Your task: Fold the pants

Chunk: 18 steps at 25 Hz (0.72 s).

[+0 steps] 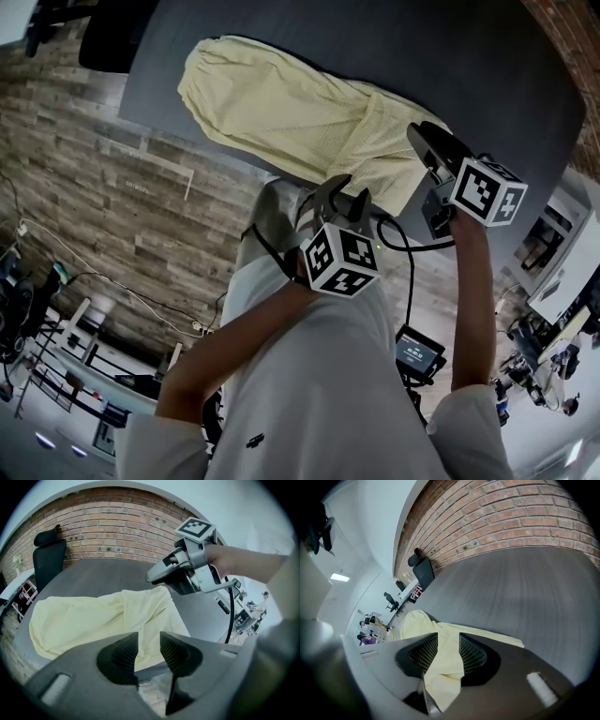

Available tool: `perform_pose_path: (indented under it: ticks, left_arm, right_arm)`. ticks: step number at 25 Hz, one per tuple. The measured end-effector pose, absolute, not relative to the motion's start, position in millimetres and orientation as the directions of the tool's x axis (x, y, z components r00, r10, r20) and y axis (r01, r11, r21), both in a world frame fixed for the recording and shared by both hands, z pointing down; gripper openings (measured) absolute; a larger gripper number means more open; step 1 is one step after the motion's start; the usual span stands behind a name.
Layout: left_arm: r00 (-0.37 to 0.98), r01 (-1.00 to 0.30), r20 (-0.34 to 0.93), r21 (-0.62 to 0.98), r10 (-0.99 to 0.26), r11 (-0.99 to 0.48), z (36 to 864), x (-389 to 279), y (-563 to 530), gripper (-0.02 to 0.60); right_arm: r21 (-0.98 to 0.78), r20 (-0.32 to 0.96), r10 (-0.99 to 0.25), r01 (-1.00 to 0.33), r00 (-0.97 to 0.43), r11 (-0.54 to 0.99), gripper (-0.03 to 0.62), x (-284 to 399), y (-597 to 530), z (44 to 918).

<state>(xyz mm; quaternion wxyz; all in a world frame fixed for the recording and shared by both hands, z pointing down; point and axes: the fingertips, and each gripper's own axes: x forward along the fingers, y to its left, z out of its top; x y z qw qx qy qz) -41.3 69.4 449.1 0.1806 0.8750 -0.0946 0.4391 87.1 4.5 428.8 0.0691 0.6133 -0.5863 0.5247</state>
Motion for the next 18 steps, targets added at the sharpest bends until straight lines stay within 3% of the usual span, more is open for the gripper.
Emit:
perform_pose_path:
  ticks: [14, 18]
  left_arm:
    - [0.547, -0.344, 0.837, 0.201, -0.022, -0.917, 472.8, 14.4, 165.1, 0.149]
    - [0.526, -0.366, 0.850, 0.189, -0.035, -0.911, 483.4, 23.9, 176.0, 0.189]
  right_arm:
    - [-0.536, 0.720, -0.601, -0.828, -0.347, -0.165, 0.165, 129.3, 53.2, 429.6]
    - [-0.553, 0.717, -0.591, -0.818, -0.369, -0.161, 0.175, 138.8, 62.0, 436.8]
